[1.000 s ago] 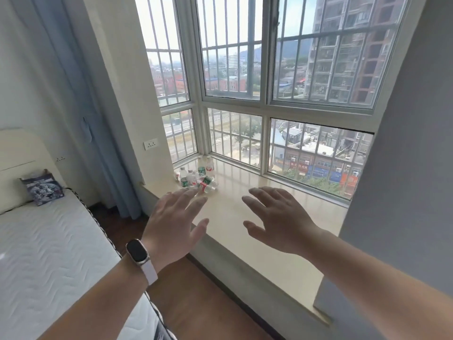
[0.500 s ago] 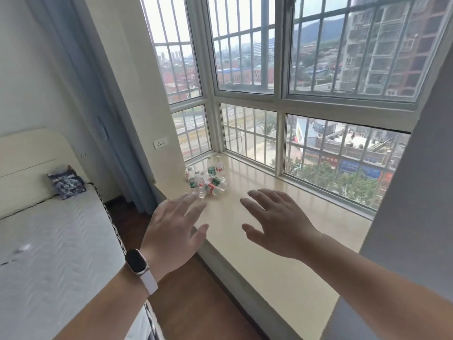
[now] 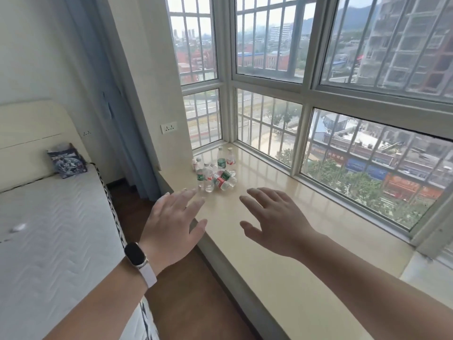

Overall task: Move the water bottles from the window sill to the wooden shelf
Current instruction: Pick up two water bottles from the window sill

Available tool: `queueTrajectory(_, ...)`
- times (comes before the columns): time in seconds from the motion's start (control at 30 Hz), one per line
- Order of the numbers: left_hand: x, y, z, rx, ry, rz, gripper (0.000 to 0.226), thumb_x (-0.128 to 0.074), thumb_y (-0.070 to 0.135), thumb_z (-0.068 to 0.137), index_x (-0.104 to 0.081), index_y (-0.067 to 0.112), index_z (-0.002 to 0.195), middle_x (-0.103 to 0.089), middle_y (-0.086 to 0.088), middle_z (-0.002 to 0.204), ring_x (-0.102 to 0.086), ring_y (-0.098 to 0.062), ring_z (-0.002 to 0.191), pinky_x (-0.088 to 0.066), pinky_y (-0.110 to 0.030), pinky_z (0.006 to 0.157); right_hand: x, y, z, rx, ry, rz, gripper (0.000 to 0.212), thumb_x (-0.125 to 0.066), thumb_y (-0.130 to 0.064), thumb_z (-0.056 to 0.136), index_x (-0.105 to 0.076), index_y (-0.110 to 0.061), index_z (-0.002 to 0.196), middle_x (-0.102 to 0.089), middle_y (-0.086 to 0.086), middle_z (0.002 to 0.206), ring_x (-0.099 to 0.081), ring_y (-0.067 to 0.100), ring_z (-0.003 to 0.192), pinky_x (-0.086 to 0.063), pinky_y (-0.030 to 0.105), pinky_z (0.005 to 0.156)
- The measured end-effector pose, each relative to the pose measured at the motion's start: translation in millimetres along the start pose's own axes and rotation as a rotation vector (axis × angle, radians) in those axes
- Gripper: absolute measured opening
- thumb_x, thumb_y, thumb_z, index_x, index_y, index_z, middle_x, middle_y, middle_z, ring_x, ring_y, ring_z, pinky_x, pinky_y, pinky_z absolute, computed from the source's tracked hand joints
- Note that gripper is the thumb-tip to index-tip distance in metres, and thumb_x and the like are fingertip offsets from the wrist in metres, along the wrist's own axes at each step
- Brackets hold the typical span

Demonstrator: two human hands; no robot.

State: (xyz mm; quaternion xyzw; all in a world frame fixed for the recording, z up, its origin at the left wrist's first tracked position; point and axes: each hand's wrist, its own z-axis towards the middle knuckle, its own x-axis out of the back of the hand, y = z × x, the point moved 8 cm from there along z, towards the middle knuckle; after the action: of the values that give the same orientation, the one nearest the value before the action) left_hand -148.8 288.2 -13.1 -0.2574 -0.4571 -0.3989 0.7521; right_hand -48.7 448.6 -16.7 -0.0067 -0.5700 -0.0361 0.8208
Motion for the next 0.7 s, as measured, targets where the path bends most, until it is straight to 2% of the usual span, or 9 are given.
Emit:
queueTrajectory(0.1, -23, -39, 22, 0.006, 0.001, -0.035, 0.049, -0.044, 0.045, 0.089, -0.069, 0.016, 0.120, -0.064, -0.008, 0.129, -0.058, -0.031, 0.123, -0.041, -0.056, 0.105, -23, 0, 47, 0.001, 0.012, -0.003, 0.055, -0.057, -0.047, 0.088, -0.058, -0.012, 0.131, -0.059, 0.010, 0.132, -0.055, 0.033, 0.120, -0.042, 0.044, 0.098)
queueTrajectory(0.17, -38, -72, 36, 0.019, -0.002, -0.049, 0.049, -0.044, 0.045, 0.089, -0.069, 0.017, 0.120, -0.064, -0.007, 0.129, -0.058, -0.030, 0.123, -0.041, -0.055, 0.105, -41, -5, 83, -0.007, -0.011, 0.001, 0.055, -0.060, -0.046, 0.088, -0.057, -0.013, 0.132, -0.058, 0.010, 0.133, -0.054, 0.032, 0.121, -0.042, 0.043, 0.099)
queueTrajectory(0.33, -73, -156, 64, 0.043, -0.027, -0.057, 0.045, -0.049, 0.043, 0.089, -0.068, 0.017, 0.121, -0.063, -0.008, 0.130, -0.057, -0.031, 0.125, -0.041, -0.056, 0.106, -84, -25, 167, 0.003, -0.044, 0.000, 0.055, -0.055, -0.048, 0.088, -0.058, -0.013, 0.131, -0.059, 0.008, 0.132, -0.054, 0.031, 0.121, -0.042, 0.043, 0.099)
queueTrajectory(0.47, -89, -209, 80, 0.070, -0.032, -0.057, 0.040, -0.068, 0.034, 0.087, -0.067, 0.016, 0.123, -0.062, -0.008, 0.132, -0.055, -0.031, 0.127, -0.039, -0.056, 0.108, -118, -32, 216, -0.013, -0.121, 0.005, 0.064, -0.033, -0.056, 0.091, -0.050, -0.017, 0.140, -0.052, 0.005, 0.141, -0.045, 0.029, 0.131, -0.033, 0.041, 0.106)
queueTrajectory(0.57, -94, -235, 90, 0.066, 0.002, -0.052, 0.041, -0.075, 0.031, 0.083, -0.068, 0.016, 0.120, -0.064, -0.009, 0.128, -0.057, -0.032, 0.124, -0.041, -0.055, 0.106, -135, -36, 241, -0.019, -0.123, 0.003, 0.063, -0.036, -0.056, 0.093, -0.046, -0.020, 0.143, -0.049, 0.005, 0.144, -0.040, 0.027, 0.134, -0.029, 0.039, 0.108)
queueTrajectory(0.7, -108, -262, 104, 0.056, 0.011, -0.038, 0.042, -0.077, 0.029, 0.081, -0.069, 0.014, 0.119, -0.064, -0.010, 0.127, -0.058, -0.033, 0.122, -0.042, -0.056, 0.104, -149, -39, 275, -0.016, -0.097, -0.003, 0.059, -0.044, -0.053, 0.092, -0.053, -0.018, 0.138, -0.055, 0.007, 0.139, -0.048, 0.030, 0.128, -0.037, 0.042, 0.104)
